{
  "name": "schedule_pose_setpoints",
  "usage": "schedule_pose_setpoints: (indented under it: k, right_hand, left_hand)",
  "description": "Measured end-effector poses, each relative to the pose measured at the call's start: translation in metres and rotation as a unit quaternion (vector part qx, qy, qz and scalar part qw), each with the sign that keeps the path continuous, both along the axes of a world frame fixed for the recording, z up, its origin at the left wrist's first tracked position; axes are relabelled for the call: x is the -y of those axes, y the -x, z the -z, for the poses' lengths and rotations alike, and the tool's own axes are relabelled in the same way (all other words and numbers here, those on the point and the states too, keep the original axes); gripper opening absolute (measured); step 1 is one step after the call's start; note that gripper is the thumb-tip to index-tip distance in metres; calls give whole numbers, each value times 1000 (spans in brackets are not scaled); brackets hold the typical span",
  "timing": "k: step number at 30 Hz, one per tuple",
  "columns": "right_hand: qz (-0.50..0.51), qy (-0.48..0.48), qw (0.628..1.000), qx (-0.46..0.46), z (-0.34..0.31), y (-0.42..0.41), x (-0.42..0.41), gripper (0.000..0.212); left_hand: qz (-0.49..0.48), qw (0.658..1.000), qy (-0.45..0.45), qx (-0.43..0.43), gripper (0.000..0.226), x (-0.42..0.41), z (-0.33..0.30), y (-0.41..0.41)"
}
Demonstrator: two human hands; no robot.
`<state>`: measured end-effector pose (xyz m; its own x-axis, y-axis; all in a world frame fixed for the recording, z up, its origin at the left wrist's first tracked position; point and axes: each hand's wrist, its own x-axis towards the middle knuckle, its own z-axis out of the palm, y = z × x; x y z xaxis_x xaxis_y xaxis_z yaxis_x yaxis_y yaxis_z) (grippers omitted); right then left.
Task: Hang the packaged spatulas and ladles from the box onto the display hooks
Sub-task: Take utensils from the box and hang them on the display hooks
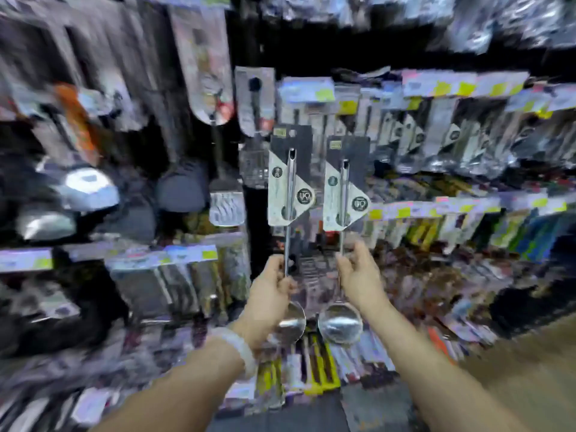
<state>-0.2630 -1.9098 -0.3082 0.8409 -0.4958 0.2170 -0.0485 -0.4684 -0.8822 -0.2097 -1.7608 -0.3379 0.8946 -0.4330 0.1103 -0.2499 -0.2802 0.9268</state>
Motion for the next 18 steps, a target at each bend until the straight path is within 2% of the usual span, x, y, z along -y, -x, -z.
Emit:
schedule_pose_setpoints:
  k: [4, 8, 12, 18]
  right_hand:
    - [-130, -50, 990, 1, -14, -47, -146, 15]
    - [-253, -45, 966, -10, -27, -73, -289, 11]
    - [-365, -35, 930, -4, -24, -96, -425, 13]
    - [-482, -54, 875, -18, -22, -134, -602, 14]
  left_hand:
    - [-149, 989, 3, 12, 29, -157, -20, -4]
    - [-268, 963, -8, 18, 21, -296, -29, 6]
    - [-393, 919, -11, 17, 25, -418, -24, 19]
    - [-509, 860, -31, 22, 22, -566, -29, 21]
